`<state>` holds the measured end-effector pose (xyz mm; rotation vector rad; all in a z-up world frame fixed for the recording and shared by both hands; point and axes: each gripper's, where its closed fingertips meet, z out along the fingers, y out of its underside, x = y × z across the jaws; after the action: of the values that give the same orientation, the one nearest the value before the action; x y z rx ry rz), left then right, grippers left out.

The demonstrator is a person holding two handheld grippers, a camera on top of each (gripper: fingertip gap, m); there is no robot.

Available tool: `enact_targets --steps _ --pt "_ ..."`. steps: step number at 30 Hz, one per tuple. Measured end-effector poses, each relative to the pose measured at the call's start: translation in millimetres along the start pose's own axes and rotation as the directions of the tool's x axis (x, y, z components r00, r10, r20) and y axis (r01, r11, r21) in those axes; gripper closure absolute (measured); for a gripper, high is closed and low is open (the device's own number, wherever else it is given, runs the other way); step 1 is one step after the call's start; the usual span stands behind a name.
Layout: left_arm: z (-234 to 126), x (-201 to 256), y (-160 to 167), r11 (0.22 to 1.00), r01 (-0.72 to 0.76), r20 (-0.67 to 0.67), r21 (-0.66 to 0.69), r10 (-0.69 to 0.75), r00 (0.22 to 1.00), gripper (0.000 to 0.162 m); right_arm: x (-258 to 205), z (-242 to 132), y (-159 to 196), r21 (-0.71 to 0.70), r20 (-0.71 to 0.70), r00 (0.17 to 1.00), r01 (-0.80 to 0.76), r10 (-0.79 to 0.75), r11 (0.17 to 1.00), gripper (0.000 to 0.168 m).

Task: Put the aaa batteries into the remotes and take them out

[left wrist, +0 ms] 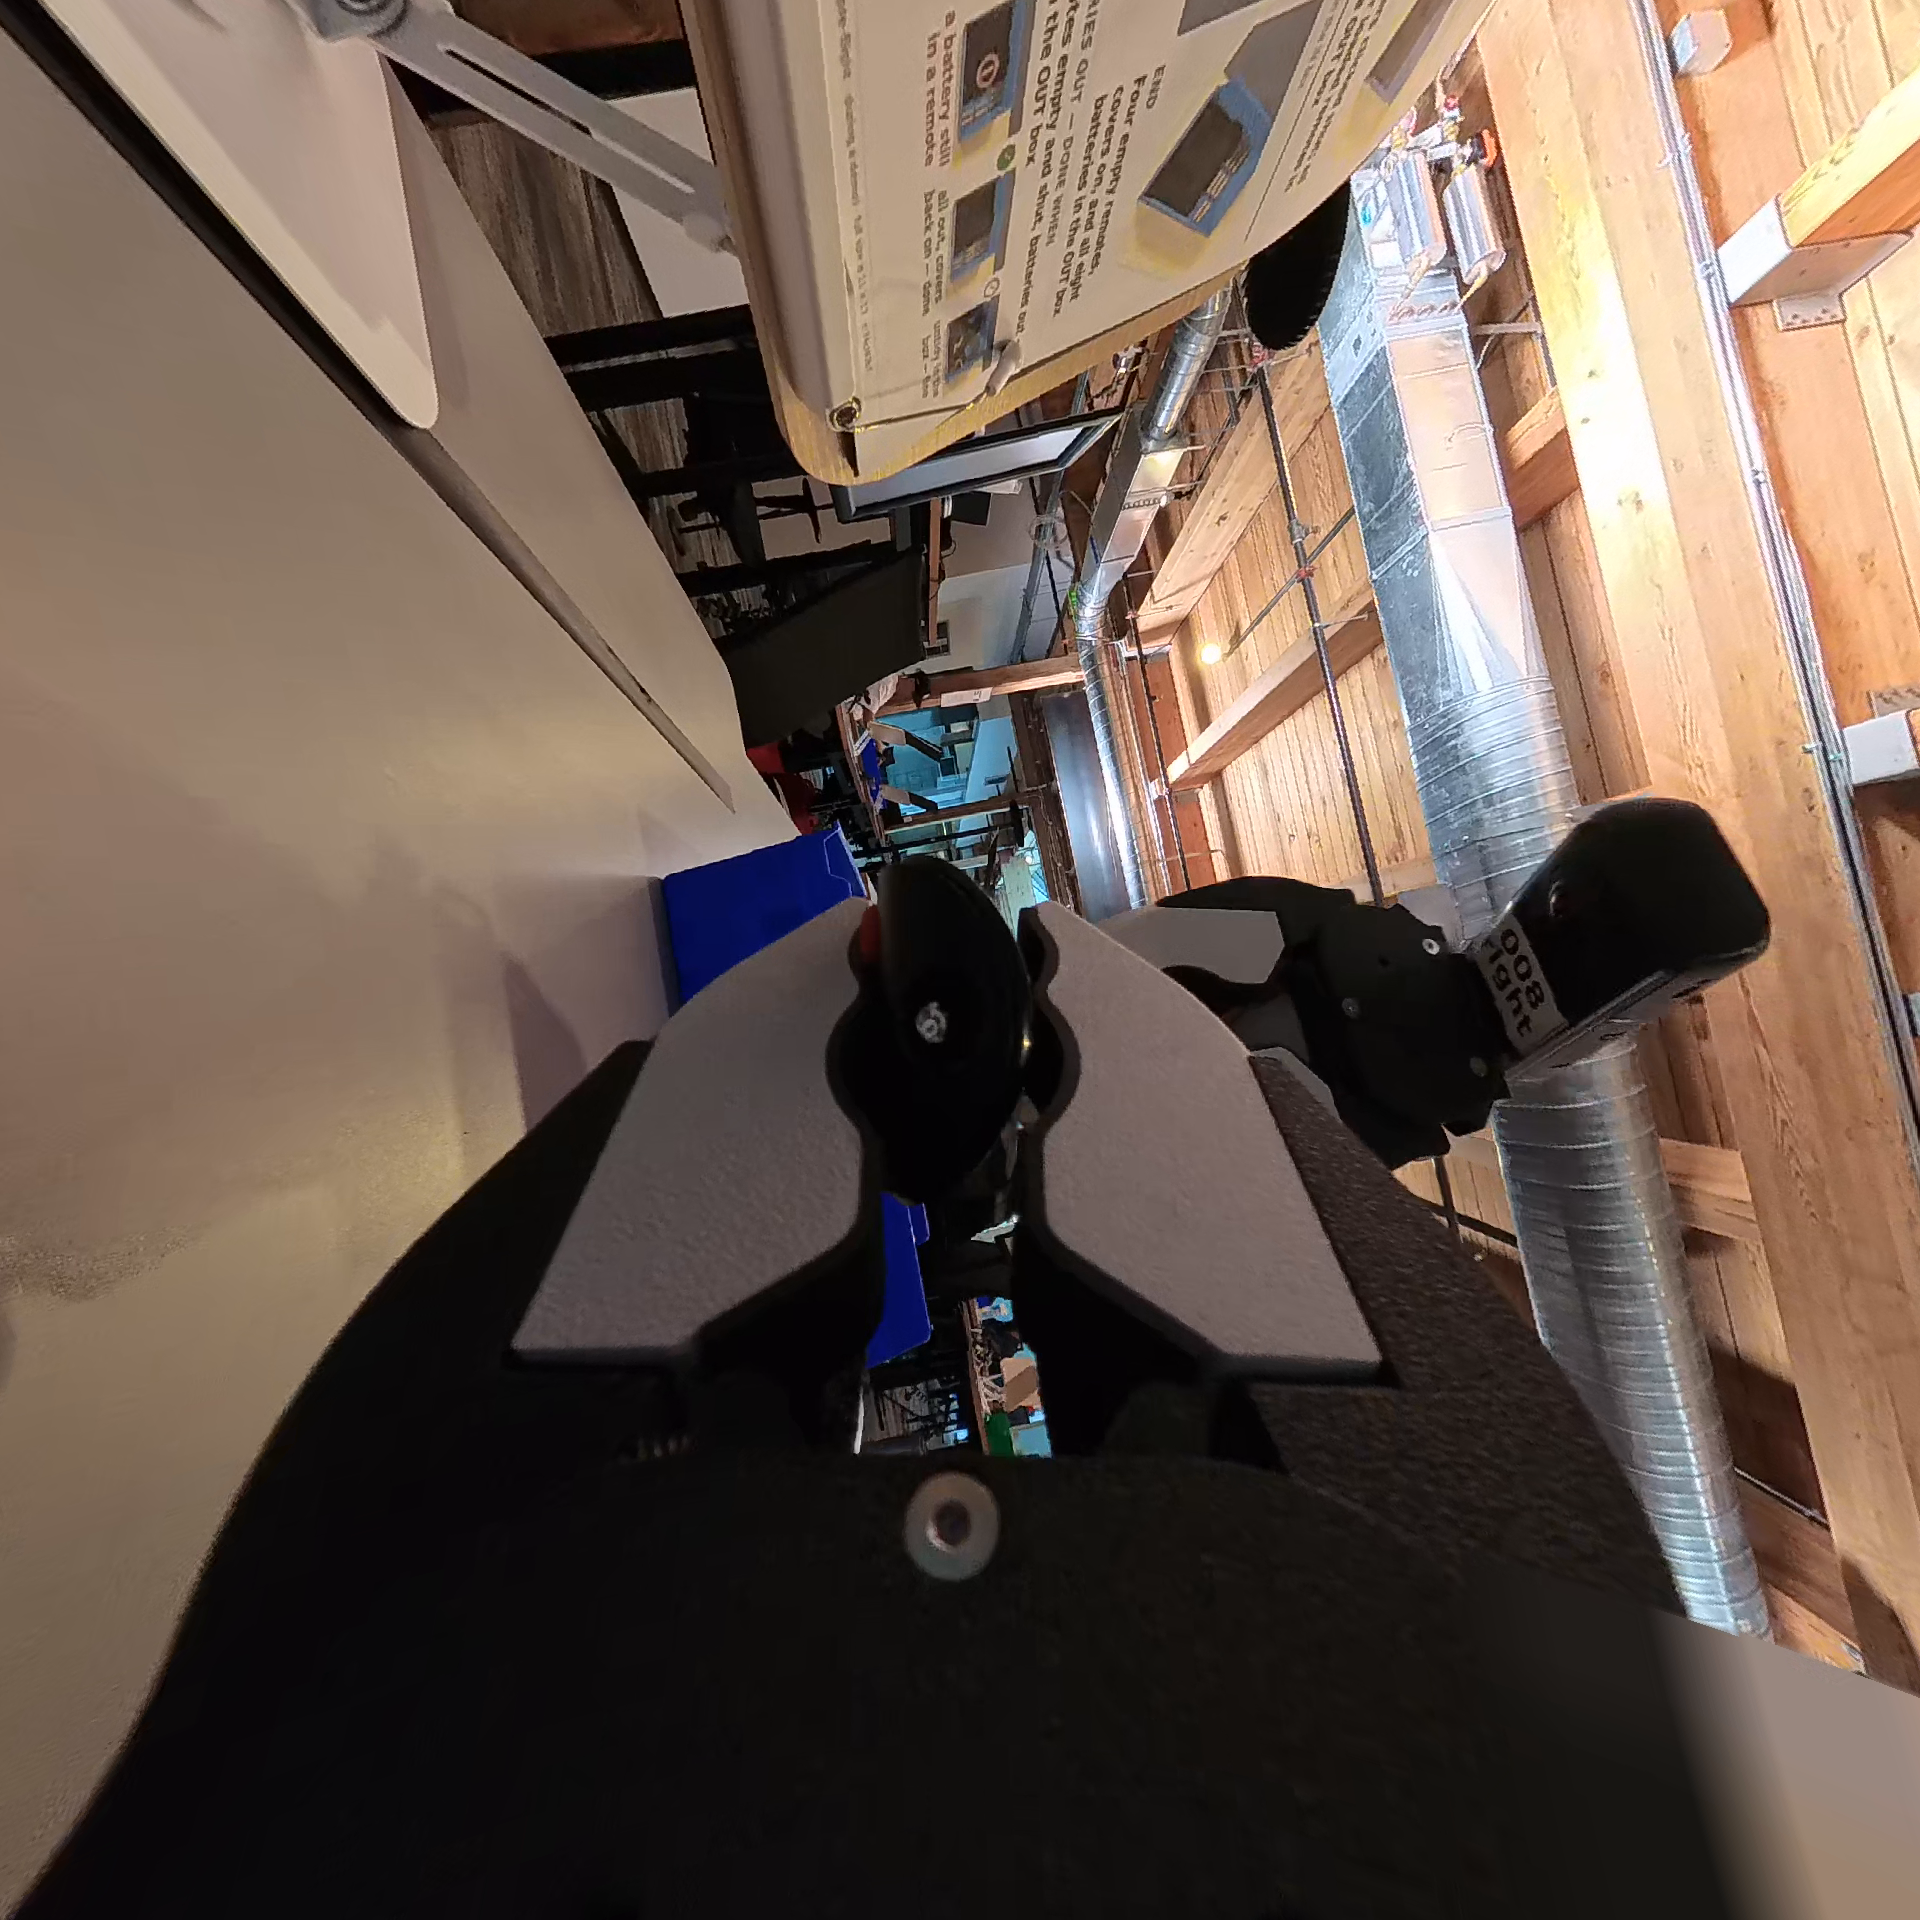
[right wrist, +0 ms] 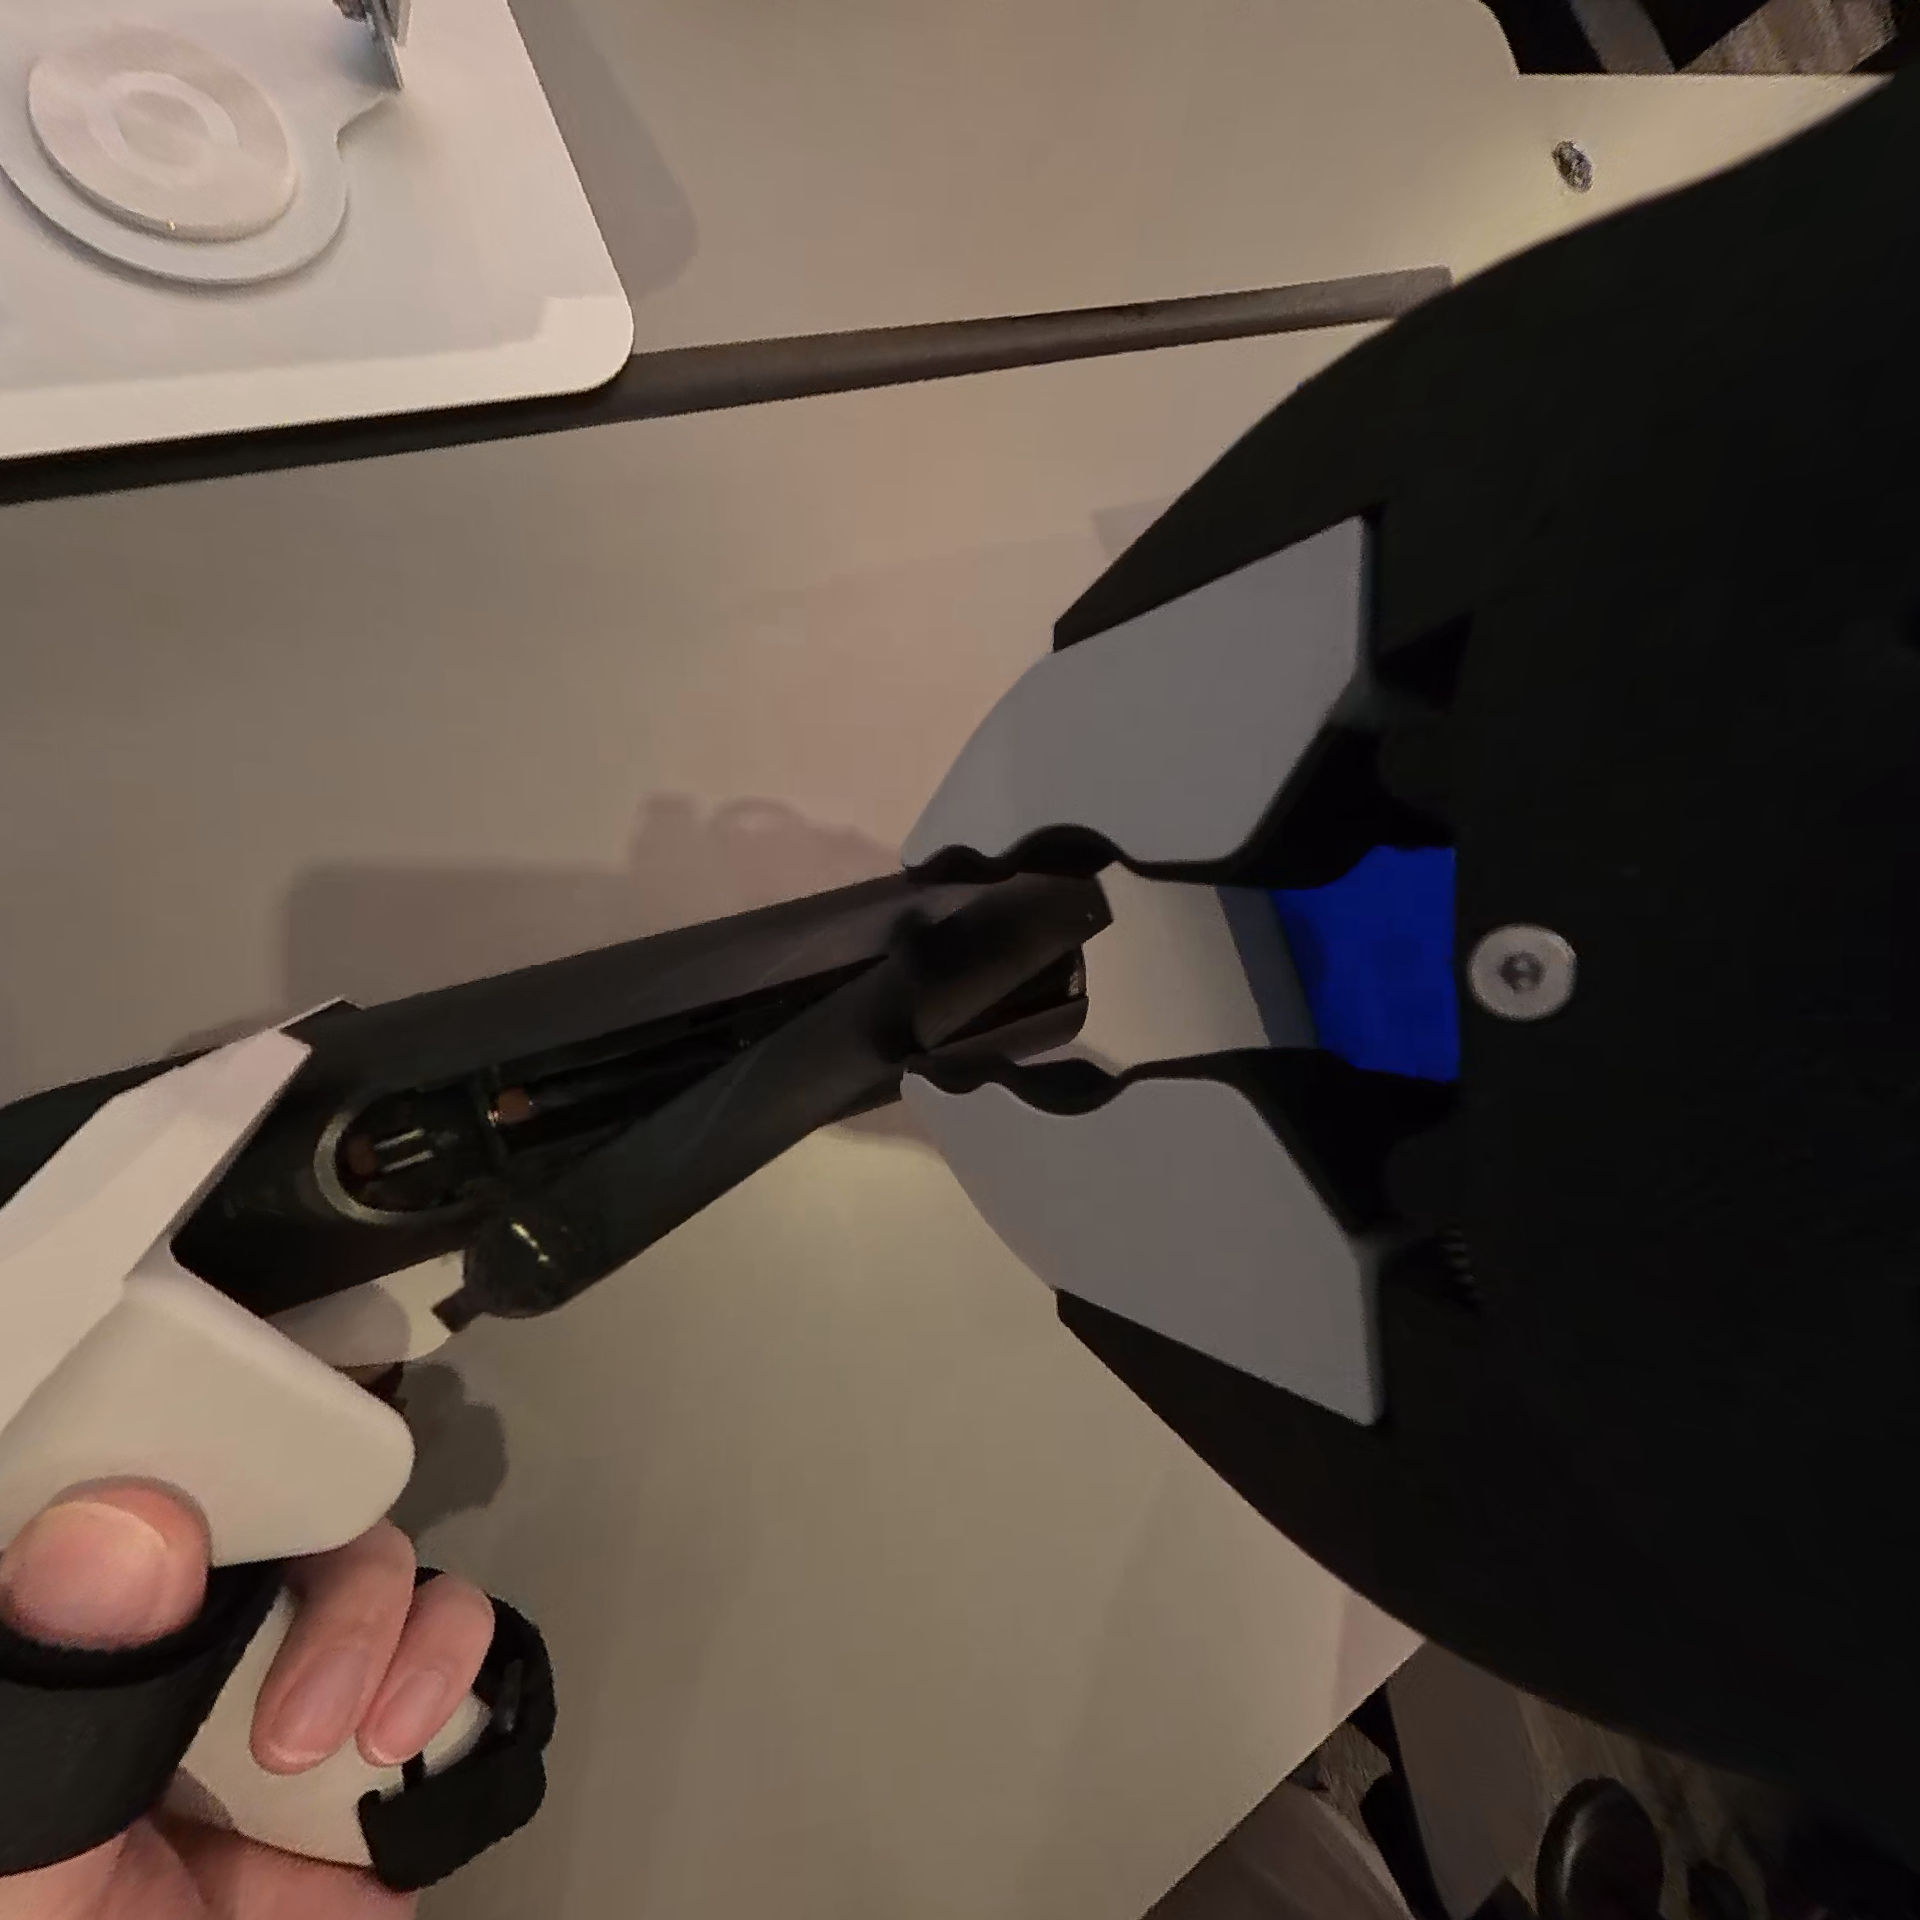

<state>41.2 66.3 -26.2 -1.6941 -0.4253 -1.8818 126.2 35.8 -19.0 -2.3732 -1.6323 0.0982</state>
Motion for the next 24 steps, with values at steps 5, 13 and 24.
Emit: enact_targets --steps 5,13,24 --pt "0 -2 0 1.000 -0.002 0.010 0.005 0.002 1.000 0.138 -2 5 0 0.002 0.001 1.000 0.020 -0.020 1.000 0.135" --pt "1 -5 1 1.000 -0.006 0.025 -0.005 0.007 1.000 0.138 -7 14 4 -0.002 0.001 0.998 0.057 -0.057 0.998 0.144" --pt "2 -1 5 1.000 0.014 0.003 -0.021 -0.014 1.000 0.138 -5 4 15 0.077 0.129 0.984 -0.131 0.120 0.988 0.148"
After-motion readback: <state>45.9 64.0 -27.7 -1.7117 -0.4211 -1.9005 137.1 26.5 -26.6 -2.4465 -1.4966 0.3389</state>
